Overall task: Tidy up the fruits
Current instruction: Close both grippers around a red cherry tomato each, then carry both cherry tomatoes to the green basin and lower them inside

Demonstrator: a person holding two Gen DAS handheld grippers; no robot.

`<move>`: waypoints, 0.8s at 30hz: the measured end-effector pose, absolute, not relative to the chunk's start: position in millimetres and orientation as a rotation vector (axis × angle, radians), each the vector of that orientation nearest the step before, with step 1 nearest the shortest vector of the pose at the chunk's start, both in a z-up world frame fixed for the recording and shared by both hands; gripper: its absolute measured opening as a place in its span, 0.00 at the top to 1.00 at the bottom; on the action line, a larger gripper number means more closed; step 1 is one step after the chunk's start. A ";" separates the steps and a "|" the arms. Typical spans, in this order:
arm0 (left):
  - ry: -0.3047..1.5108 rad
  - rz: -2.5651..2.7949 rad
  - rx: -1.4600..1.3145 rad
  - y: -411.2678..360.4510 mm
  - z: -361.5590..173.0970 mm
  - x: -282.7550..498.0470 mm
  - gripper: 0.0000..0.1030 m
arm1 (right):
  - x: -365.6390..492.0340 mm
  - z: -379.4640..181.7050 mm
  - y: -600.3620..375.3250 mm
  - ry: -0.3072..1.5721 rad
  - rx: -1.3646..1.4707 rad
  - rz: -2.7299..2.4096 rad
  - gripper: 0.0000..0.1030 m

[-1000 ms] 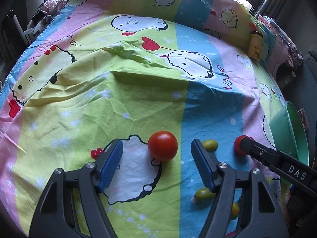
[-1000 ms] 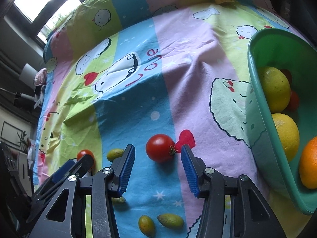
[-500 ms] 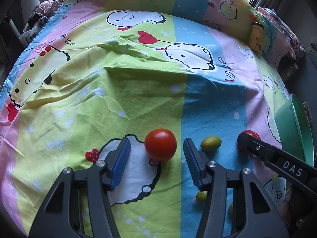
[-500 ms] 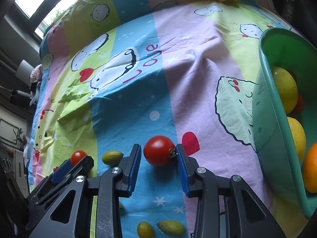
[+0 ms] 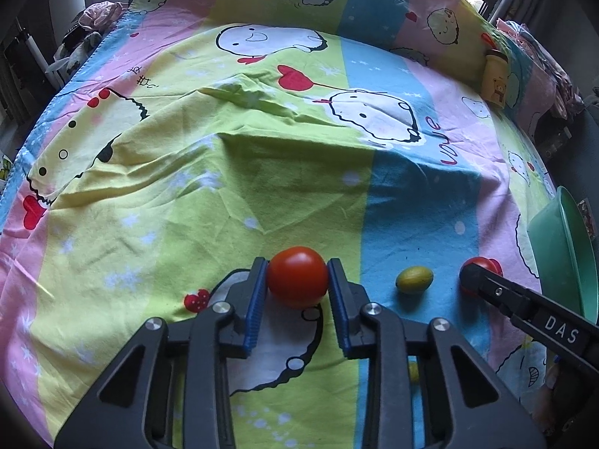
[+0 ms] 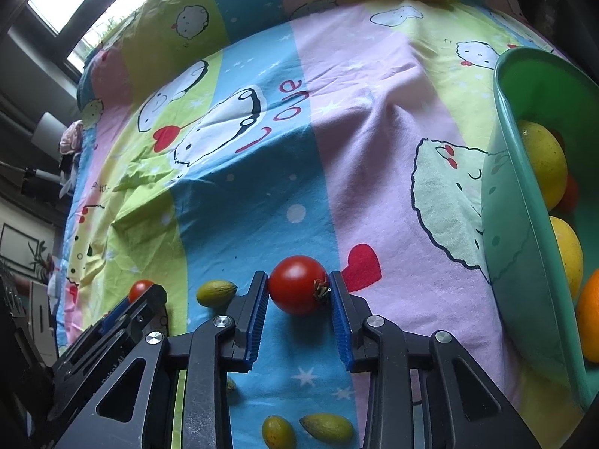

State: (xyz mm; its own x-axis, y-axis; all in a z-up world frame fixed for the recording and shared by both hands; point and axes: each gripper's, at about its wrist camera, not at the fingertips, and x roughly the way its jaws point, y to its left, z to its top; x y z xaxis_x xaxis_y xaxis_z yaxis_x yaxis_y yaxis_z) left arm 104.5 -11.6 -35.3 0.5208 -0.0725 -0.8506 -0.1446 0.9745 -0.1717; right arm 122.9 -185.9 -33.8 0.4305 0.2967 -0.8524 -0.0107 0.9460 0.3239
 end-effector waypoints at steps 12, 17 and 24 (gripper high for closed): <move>1.002 0.007 -0.287 -7.7 -25.0 95.0 0.70 | 120.1 -29.8 -188.5 1.105 0.298 0.203 0.67; 0.963 -0.043 -0.310 -12.2 -11.2 86.6 0.70 | 116.4 -24.8 -191.6 1.089 0.306 0.207 0.67; 0.917 -0.092 -0.301 -24.8 5.0 78.2 0.70 | 107.5 -13.7 -196.7 1.047 0.307 0.211 0.67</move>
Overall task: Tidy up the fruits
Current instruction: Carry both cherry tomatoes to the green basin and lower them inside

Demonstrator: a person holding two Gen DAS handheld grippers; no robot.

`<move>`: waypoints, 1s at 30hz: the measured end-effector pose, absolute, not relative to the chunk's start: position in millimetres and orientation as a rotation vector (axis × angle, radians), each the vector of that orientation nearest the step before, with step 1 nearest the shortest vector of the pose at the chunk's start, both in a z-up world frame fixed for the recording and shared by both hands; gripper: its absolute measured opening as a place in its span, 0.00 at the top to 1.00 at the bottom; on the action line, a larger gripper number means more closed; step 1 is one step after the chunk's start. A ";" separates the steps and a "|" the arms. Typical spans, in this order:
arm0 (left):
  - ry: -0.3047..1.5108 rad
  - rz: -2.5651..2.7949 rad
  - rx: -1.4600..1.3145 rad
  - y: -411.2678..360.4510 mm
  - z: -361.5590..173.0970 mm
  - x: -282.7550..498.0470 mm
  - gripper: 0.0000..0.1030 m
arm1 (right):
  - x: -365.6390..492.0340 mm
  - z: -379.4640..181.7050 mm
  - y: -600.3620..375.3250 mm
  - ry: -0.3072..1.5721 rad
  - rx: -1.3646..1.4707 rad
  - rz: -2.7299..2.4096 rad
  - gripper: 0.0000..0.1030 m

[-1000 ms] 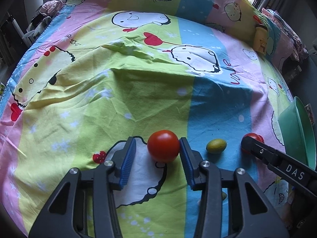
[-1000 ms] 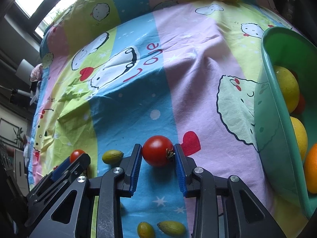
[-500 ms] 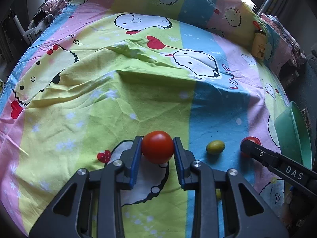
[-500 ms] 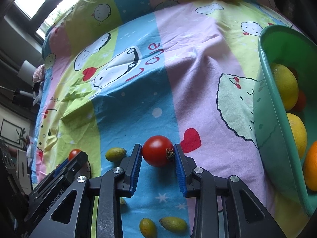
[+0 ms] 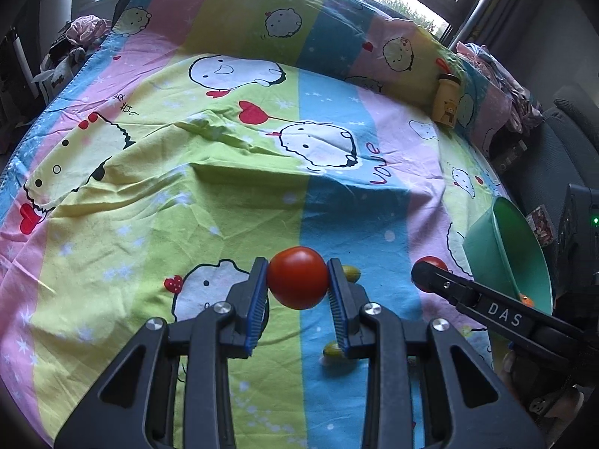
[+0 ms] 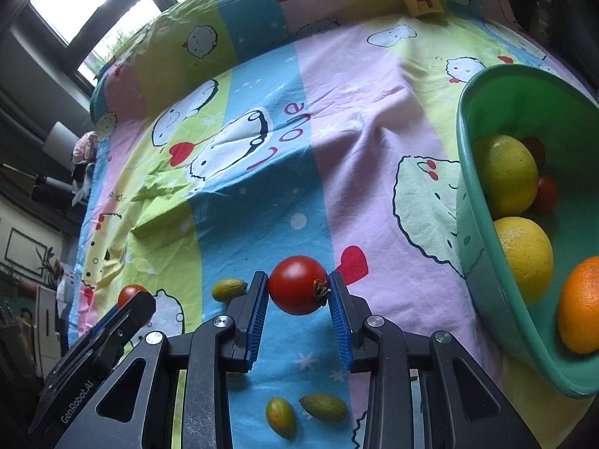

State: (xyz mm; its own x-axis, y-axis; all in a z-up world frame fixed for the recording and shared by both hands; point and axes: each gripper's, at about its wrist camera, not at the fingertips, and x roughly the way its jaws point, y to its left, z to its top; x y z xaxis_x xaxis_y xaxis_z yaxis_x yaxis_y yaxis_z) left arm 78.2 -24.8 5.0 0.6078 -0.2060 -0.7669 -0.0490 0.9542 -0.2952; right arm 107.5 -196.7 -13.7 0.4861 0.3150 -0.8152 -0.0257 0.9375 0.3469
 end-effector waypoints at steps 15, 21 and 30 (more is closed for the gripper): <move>0.852 -0.164 -0.263 -47.5 26.8 66.7 0.70 | 83.3 21.2 -213.8 0.903 0.320 0.239 0.67; 0.878 -0.140 -0.266 -42.2 19.0 68.2 0.70 | 94.9 3.6 -205.3 1.003 0.331 0.282 0.67; 0.915 -0.106 -0.310 -25.6 8.5 68.6 0.70 | 129.8 -23.3 -164.5 1.111 0.278 0.257 0.67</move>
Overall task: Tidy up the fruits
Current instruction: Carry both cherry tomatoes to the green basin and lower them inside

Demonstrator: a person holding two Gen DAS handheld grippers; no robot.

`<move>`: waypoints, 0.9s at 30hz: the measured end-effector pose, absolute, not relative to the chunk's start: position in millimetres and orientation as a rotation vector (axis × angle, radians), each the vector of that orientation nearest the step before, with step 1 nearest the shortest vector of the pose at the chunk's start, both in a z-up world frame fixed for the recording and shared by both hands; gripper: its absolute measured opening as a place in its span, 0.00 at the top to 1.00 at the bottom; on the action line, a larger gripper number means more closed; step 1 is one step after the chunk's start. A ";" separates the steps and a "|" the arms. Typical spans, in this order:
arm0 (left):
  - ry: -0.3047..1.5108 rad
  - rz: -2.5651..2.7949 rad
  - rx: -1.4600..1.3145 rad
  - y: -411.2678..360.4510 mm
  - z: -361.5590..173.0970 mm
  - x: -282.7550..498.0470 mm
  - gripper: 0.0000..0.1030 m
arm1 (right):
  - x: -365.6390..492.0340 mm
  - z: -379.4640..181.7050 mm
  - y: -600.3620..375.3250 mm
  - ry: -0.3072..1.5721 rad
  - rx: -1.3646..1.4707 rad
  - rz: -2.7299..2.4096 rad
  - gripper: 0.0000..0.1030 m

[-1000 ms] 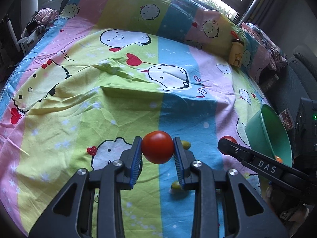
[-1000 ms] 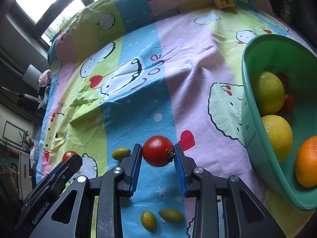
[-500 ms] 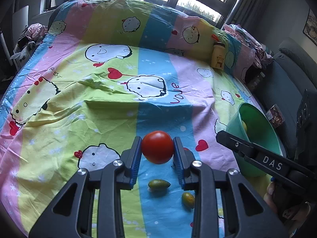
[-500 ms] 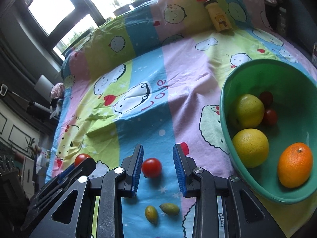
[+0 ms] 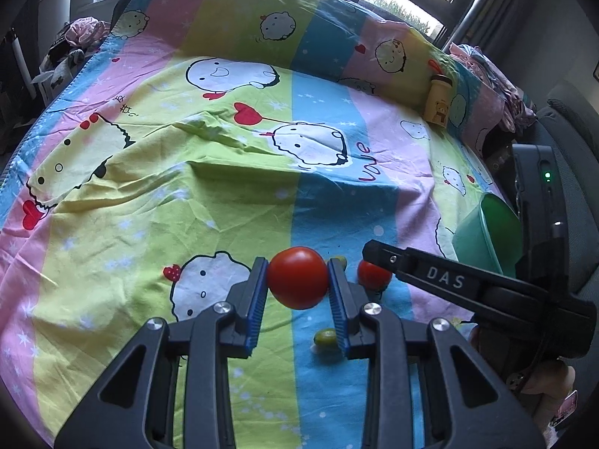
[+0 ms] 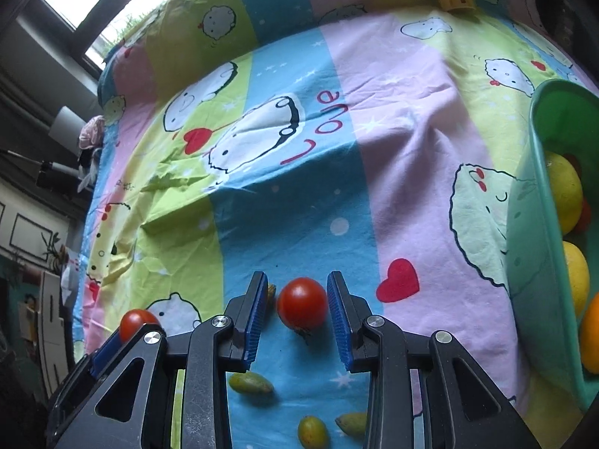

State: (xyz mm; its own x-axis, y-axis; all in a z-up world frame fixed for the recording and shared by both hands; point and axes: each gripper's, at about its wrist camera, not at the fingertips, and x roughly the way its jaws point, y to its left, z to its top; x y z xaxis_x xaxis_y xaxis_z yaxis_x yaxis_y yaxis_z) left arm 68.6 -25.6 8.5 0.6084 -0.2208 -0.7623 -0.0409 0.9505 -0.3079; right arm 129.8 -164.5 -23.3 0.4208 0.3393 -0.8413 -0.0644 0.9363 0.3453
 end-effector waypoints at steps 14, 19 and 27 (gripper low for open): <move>0.921 -0.129 -0.308 -30.9 8.8 67.8 0.70 | 123.7 -36.2 -163.5 1.146 0.264 0.272 0.67; 0.914 -0.146 -0.306 -36.0 12.3 66.7 0.70 | 118.9 -28.5 -167.5 1.112 0.269 0.254 0.68; 0.888 -0.187 -0.250 -60.1 24.0 63.9 0.70 | 99.3 5.8 -197.1 0.986 0.320 0.239 0.68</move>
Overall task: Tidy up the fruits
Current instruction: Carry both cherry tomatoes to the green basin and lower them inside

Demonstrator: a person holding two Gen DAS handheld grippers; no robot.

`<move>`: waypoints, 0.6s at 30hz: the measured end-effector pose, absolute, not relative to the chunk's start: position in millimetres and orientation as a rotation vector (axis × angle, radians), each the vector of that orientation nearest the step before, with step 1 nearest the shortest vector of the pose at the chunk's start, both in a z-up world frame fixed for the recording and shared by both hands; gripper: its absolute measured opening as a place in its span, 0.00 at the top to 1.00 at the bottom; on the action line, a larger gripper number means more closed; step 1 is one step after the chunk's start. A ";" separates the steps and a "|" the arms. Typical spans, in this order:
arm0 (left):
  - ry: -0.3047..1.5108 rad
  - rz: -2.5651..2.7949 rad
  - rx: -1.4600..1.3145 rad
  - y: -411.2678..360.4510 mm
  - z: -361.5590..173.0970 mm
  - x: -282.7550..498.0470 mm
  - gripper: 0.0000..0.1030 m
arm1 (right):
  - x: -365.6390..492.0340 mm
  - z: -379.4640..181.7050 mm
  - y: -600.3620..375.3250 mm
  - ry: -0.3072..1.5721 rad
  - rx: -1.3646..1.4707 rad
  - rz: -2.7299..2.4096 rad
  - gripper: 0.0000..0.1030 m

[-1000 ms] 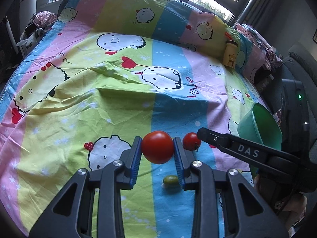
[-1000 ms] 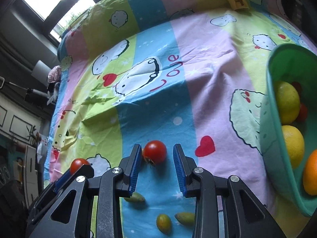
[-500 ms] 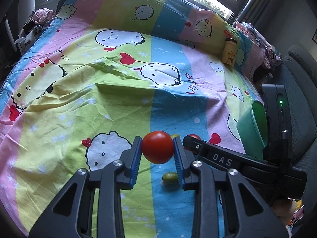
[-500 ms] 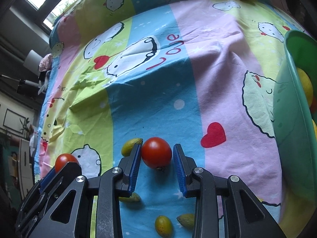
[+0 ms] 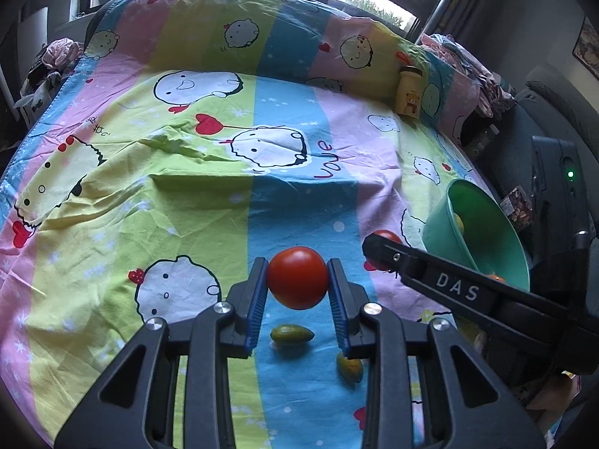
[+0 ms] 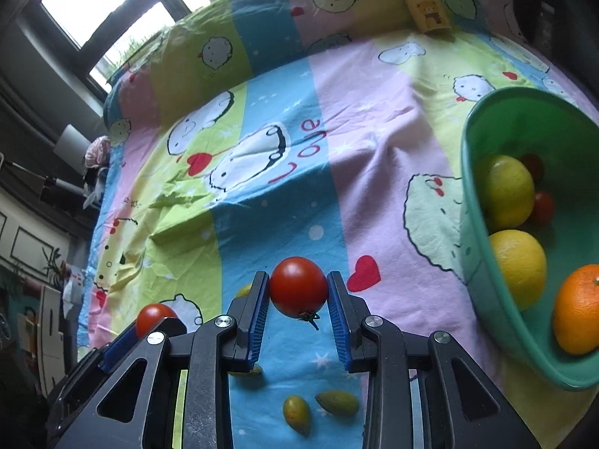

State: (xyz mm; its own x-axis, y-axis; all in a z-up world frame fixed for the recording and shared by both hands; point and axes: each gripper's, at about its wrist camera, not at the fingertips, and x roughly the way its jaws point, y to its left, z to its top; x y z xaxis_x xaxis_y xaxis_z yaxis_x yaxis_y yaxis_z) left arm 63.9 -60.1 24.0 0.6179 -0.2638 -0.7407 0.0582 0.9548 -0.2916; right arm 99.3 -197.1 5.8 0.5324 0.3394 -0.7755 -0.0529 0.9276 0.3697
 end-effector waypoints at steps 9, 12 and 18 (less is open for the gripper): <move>0.846 -0.267 -0.175 -105.6 45.0 66.0 0.70 | 76.1 42.6 -253.5 0.824 0.416 0.177 0.68; 0.834 -0.307 -0.145 -124.5 51.9 68.3 0.70 | 70.9 48.2 -273.4 0.790 0.449 0.141 0.68; 0.825 -0.366 -0.109 -155.1 58.8 74.5 0.70 | 62.4 51.4 -309.0 0.751 0.524 0.077 0.68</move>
State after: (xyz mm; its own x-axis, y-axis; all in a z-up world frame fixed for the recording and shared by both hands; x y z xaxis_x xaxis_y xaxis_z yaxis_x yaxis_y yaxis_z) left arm 74.5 -155.1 58.8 0.6198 -0.3593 -0.6977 0.2753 0.9321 -0.2354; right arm 62.4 -309.0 51.4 0.7343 0.2500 -0.6311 0.1166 0.8694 0.4801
